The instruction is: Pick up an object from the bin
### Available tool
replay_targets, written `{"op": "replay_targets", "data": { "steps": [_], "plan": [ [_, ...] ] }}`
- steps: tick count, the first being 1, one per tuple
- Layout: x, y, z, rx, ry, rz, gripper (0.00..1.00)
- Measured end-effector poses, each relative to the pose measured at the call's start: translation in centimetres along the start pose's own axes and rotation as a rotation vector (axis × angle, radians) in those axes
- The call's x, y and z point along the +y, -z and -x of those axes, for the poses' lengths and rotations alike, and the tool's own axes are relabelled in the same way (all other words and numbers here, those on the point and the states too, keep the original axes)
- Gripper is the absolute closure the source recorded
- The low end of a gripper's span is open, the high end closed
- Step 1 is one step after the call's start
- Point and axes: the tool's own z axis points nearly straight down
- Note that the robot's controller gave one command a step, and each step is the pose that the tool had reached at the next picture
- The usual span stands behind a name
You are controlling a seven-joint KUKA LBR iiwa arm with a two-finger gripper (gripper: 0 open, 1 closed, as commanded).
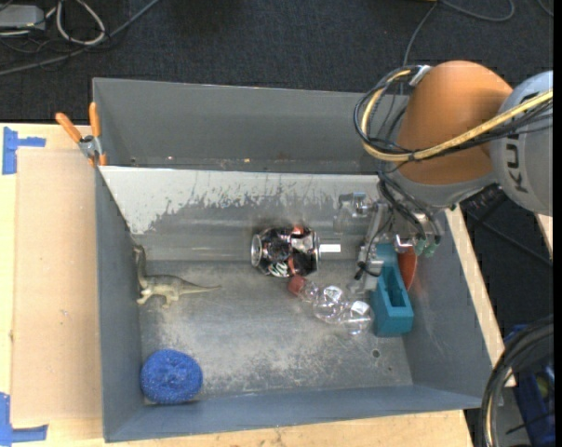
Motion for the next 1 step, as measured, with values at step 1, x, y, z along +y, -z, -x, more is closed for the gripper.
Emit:
{"op": "replay_targets", "data": {
  "steps": [1],
  "plan": [
    [0.00, 0.49, 0.12, -0.008, 0.000, 0.000, 0.00]
  ]
}}
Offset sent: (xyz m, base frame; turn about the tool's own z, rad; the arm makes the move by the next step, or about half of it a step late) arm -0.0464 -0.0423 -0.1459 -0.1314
